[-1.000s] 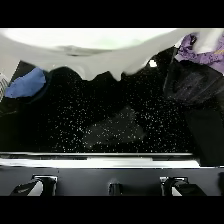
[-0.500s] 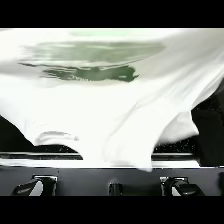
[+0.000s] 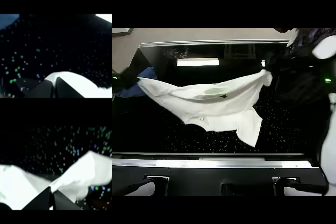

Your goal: Fold the clothes and pants, and hang the long-sleeved shirts on hangers.

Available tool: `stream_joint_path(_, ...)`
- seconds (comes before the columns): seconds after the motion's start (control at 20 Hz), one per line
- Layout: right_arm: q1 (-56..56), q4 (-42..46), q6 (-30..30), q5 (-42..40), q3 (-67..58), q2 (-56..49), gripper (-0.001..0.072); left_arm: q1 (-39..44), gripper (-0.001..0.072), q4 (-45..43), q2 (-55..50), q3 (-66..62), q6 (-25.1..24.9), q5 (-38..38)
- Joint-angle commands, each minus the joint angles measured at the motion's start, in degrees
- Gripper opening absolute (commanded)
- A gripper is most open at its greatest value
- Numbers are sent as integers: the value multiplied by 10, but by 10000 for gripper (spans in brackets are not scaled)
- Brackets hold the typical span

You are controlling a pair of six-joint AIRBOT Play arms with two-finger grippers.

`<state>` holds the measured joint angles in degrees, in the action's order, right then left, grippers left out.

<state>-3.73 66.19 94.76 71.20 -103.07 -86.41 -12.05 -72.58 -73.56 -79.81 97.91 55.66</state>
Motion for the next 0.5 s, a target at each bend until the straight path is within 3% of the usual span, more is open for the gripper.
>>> stream_joint_path(0.0, 0, -39, 21, -24, -1, -143, 25, 21, 16, 8, -141, 12, 3, -58)
stream_joint_path(0.25, 0, -88, 22, -89, -1, -206, 25, 30, 20, 21, -217, 12, 18, -66)
stream_joint_path(0.3, 0, -87, 21, -102, -1, -206, 25, 30, 74, 21, -216, 12, 17, -66)
stream_joint_path(0.35, 0, -87, 21, -110, -1, -205, 25, 28, 252, 21, -210, 10, 17, -60)
stream_joint_path(0.4, 0, -87, 21, -110, -1, -204, 25, 23, 505, 21, -200, 3, 15, -45)
stream_joint_path(0.45, 0, -87, 21, -108, -1, -204, 25, 17, 654, 21, -186, -3, 11, -27)
